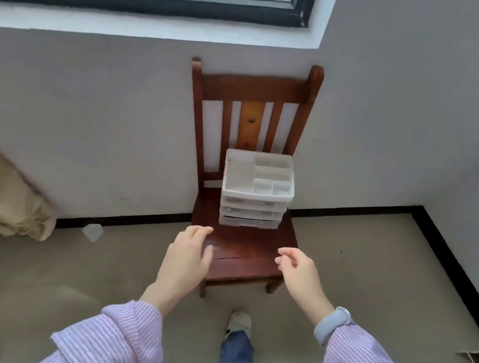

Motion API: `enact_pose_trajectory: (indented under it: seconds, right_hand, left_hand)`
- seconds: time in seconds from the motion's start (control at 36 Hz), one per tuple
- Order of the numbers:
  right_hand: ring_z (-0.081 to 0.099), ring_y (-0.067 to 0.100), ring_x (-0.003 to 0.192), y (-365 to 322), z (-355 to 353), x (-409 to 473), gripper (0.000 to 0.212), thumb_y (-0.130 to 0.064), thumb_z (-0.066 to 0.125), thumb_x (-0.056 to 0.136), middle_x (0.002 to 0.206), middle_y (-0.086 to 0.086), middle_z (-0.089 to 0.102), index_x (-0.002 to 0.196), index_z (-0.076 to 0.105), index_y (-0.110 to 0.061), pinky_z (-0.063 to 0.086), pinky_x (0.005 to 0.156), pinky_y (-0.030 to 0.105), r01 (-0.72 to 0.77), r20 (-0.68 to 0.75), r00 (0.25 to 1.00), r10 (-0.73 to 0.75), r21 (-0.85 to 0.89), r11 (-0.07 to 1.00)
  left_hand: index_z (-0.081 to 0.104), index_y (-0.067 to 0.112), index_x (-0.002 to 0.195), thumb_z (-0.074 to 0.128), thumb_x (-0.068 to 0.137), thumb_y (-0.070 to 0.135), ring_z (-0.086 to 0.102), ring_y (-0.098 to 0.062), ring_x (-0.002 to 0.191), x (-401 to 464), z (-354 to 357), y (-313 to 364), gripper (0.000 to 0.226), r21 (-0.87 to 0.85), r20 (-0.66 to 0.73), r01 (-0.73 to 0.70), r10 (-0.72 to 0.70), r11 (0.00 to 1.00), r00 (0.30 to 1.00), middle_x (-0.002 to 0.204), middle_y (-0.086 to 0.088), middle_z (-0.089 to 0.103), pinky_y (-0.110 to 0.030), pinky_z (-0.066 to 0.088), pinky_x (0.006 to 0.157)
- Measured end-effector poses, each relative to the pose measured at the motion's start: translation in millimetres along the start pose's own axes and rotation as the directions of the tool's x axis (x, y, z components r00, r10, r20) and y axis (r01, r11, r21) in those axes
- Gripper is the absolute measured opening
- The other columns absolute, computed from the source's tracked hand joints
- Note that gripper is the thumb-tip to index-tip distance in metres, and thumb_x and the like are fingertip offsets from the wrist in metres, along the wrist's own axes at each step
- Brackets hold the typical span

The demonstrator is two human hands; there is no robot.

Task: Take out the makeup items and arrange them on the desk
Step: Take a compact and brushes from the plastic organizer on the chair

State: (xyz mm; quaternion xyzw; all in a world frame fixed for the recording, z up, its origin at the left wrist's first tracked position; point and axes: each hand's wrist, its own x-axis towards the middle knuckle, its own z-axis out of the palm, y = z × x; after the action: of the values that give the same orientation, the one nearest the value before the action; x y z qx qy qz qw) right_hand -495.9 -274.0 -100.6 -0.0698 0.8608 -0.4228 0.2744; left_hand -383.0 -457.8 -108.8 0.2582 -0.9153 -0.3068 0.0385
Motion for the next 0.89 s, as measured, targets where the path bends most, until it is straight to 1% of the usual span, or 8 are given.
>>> enact_pose_trajectory:
  seconds: [0.19, 0.28, 0.42, 0.53, 0.61, 0.67, 0.75, 0.89]
  right_hand:
    - [0.06, 0.02, 0.095, 13.5, 17.1, 143.5, 0.03, -0.005, 0.042, 0.094, 0.099, 0.003, 0.063, 0.123, 0.048, -0.009, 0.049, 0.085, 0.031, -0.286, 0.103, 0.958, 0.267, 0.375, 0.882]
    - [0.057, 0.026, 0.104, 13.9, 27.0, 179.3, 0.033, -0.001, 0.037, 0.096, 0.111, 0.013, 0.058, 0.128, 0.043, -0.005, 0.046, 0.09, 0.037, -0.398, 0.192, 0.914, 0.356, 0.588, 0.704]
    - [0.051, 0.029, 0.112, 26.2, 59.3, 246.5, 0.042, 0.001, 0.036, 0.096, 0.13, 0.017, 0.051, 0.137, 0.034, -0.006, 0.043, 0.092, 0.041, -0.518, 0.332, 0.833, 0.443, 0.75, 0.41]
    - [0.048, 0.03, 0.118, 36.1, 88.8, 282.7, 0.036, 0.009, 0.029, 0.091, 0.113, 0.011, 0.056, 0.116, 0.047, -0.011, 0.038, 0.096, 0.045, -0.53, 0.398, 0.792, 0.464, 0.825, 0.197]
    - [0.055, 0.025, 0.102, 41.2, 106.1, 300.7, 0.035, 0.012, 0.024, 0.085, 0.094, 0.009, 0.057, 0.097, 0.05, -0.008, 0.037, 0.102, 0.047, -0.517, 0.43, 0.782, 0.451, 0.852, 0.084]
    - [0.058, 0.023, 0.096, 44.5, 112.9, 305.7, 0.033, 0.011, 0.024, 0.084, 0.091, 0.009, 0.058, 0.089, 0.051, -0.008, 0.038, 0.1, 0.046, -0.501, 0.44, 0.775, 0.454, 0.865, 0.017]
    - [0.057, 0.023, 0.1, 52.6, 118.3, 300.3, 0.038, 0.01, 0.021, 0.083, 0.095, 0.008, 0.061, 0.085, 0.055, -0.008, 0.038, 0.099, 0.044, -0.482, 0.44, 0.784, 0.438, 0.876, -0.017]
    - [0.056, 0.028, 0.103, 70.1, 125.8, 269.3, 0.035, 0.01, 0.022, 0.083, 0.1, 0.012, 0.057, 0.09, 0.051, -0.009, 0.042, 0.09, 0.042, -0.459, 0.425, 0.773, 0.471, 0.887, -0.048]
  left_hand:
    - [0.037, 0.015, 0.141, 0.048, 0.093, 0.018, 0.03, -0.021, 0.136, 119.4, 49.7, -7.7, 0.05, 0.092, 0.087, 0.036, -0.044, 0.995, 0.995, 0.149, -0.004, 0.031, -0.036, 0.033, 0.105]
    - [0.034, 0.014, 0.142, 0.05, 0.091, 0.015, 0.024, -0.024, 0.14, 153.4, 63.7, -13.9, 0.054, 0.15, 0.106, -0.005, -0.011, 0.989, 0.994, 0.151, -0.007, 0.027, -0.041, 0.034, 0.103]
    - [0.036, 0.013, 0.141, 0.057, 0.085, 0.013, 0.02, -0.03, 0.141, 207.9, 101.1, -42.0, 0.06, 0.261, 0.162, -0.07, 0.027, 0.963, 0.986, 0.151, -0.011, 0.028, -0.052, 0.036, 0.102]
    - [0.04, 0.012, 0.138, 0.068, 0.076, 0.015, 0.029, -0.035, 0.137, 229.1, 130.5, -67.1, 0.068, 0.351, 0.242, -0.172, 0.089, 0.92, 0.966, 0.146, -0.014, 0.037, -0.06, 0.037, 0.098]
    - [0.037, 0.011, 0.14, 0.066, 0.078, 0.019, 0.024, -0.034, 0.139, 233.0, 142.2, -80.8, 0.069, 0.374, 0.237, -0.214, 0.13, 0.902, 0.963, 0.147, -0.013, 0.036, -0.059, 0.033, 0.1]
    - [0.036, 0.011, 0.14, 0.054, 0.085, 0.024, 0.021, -0.032, 0.14, 232.5, 145.0, -84.4, 0.06, 0.372, 0.217, -0.225, 0.152, 0.9, 0.964, 0.148, -0.012, 0.035, -0.057, 0.032, 0.102]
    - [0.037, 0.012, 0.139, 0.032, 0.09, 0.033, 0.02, -0.03, 0.14, 233.0, 145.0, -83.0, 0.054, 0.357, 0.2, -0.214, 0.149, 0.909, 0.968, 0.148, -0.01, 0.036, -0.056, 0.03, 0.103]
    - [0.035, 0.014, 0.141, 0.019, 0.096, 0.04, 0.013, -0.026, 0.143, 232.1, 142.9, -80.6, 0.055, 0.335, 0.192, -0.187, 0.127, 0.924, 0.973, 0.151, -0.006, 0.031, -0.053, 0.024, 0.107]
